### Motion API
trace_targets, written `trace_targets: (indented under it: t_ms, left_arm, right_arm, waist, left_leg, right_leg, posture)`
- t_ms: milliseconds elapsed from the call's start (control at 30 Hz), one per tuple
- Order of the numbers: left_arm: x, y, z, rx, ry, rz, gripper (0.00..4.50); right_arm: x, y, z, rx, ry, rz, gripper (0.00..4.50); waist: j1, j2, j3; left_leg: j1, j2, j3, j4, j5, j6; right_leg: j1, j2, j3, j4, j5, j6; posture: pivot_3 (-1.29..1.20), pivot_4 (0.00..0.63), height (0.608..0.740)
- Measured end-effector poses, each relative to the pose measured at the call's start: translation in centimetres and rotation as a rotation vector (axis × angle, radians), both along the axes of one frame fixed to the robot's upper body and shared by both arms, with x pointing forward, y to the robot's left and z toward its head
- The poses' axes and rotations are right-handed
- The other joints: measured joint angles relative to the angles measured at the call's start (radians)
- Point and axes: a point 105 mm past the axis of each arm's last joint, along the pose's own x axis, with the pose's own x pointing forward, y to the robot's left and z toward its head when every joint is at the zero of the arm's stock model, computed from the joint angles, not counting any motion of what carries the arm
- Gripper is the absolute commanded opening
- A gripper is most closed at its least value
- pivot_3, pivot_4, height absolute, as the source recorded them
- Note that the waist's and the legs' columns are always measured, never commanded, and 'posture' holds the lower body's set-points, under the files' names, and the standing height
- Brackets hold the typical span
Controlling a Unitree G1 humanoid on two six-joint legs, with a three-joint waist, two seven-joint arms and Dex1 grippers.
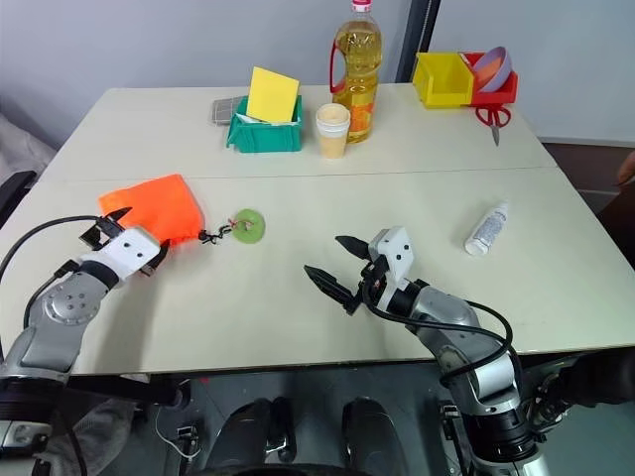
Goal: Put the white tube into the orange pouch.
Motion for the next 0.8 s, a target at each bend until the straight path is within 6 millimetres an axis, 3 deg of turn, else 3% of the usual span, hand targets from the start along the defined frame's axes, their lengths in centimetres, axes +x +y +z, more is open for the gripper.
trace_targets:
  t_ms: [33, 133, 367, 633, 800]
  left_arm:
    - [0.1, 0.2, 0.0, 0.001, -0.003, 0.009, 4.50]
    - [0.4, 0.3, 0.3, -0.002, -0.023, 0.014, 3.63]
    - [0.4, 0.3, 0.4, -0.003, -0.039, 0.007, 0.03]
    - [0.4, 0.2, 0.5, -0.035, -0.046, 0.003, 0.03]
    - [0.4, -3.2, 0.8, -0.247, -0.048, -0.121, 0.03]
  right_arm:
    - [0.0, 0.0, 0.0, 0.000, 0.000, -0.001, 4.44]
    - [0.1, 0.0, 0.0, -0.005, -0.004, -0.006, 4.50]
    - [0.2, -0.1, 0.3, -0.010, -0.027, -0.012, 4.50]
    - [0.2, -0.1, 0.3, -0.011, -0.029, -0.013, 4.50]
    - [0.3, -0.1, 0.4, -0.018, -0.039, -0.020, 4.50]
  waist:
    - [0.001, 0.000, 0.000]
    - [0.001, 0.000, 0.000]
    - [0.002, 0.000, 0.000]
    - [0.003, 0.000, 0.000]
    - [0.008, -0.001, 0.000]
  left_leg:
    - [0.000, 0.000, 0.000, 0.000, 0.000, 0.000]
    - [0.000, 0.000, 0.000, 0.000, 0.000, 0.000]
    - [0.000, 0.000, 0.000, 0.001, 0.000, -0.001]
    - [0.000, 0.000, 0.000, 0.002, 0.001, -0.002]
    - [0.000, 0.001, 0.000, 0.006, 0.003, -0.004]
  right_leg:
    - [0.000, 0.000, 0.000, 0.000, 0.000, 0.000]
    - [0.000, 0.000, 0.000, 0.001, 0.000, 0.000]
    - [0.000, 0.000, 0.000, 0.001, 0.000, 0.000]
    - [0.000, 0.001, 0.000, 0.002, 0.000, 0.001]
    - [0.002, 0.001, -0.001, 0.004, 0.000, 0.001]
  posture:
    - [0.00, 0.150, 0.740]
    - [0.00, 0.150, 0.740]
    - [0.00, 0.150, 0.740]
    - [0.00, 0.150, 0.740]
    - [0.00, 0.150, 0.740]
